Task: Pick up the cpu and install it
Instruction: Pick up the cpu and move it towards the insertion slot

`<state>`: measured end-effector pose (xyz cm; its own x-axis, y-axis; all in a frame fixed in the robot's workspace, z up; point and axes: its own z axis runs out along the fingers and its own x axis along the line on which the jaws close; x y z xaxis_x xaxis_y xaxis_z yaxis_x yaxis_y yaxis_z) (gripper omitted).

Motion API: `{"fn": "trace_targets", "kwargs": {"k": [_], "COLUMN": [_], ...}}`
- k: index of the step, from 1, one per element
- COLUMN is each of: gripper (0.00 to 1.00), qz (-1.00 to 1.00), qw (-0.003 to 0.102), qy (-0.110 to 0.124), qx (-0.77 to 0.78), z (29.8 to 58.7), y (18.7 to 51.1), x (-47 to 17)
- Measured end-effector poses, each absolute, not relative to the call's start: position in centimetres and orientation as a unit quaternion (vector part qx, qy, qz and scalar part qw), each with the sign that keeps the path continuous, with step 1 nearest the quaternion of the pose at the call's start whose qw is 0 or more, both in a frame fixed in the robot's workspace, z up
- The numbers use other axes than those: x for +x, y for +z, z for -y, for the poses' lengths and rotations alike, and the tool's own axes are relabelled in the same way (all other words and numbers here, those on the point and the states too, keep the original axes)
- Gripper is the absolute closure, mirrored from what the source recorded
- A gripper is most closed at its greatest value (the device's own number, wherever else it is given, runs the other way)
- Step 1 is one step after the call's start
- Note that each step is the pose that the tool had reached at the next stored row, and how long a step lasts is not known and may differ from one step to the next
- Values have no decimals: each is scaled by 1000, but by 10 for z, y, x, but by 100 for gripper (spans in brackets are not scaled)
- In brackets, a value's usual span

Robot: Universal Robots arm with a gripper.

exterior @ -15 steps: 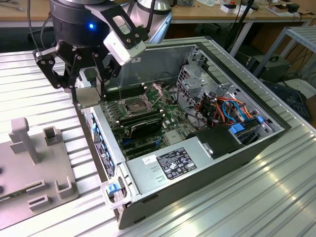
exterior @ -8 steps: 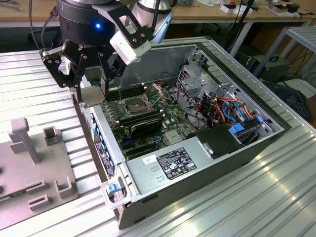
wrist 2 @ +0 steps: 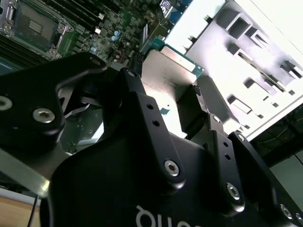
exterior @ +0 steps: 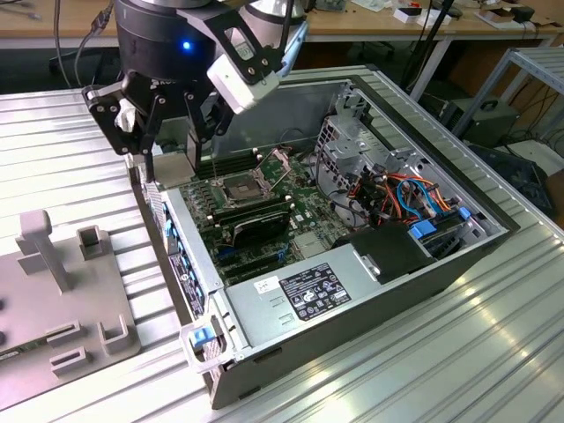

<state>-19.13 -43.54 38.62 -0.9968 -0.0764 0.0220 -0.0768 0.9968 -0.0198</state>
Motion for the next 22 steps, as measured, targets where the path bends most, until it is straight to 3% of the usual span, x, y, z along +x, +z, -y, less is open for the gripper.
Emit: {"fn": "trace_targets", "kwargs": {"k": [22], "gripper": [45], "qz": [999], "qw": [11], "qy": [10], "qx": [38], "z": [435], "y": [386], "x": [-147]}}
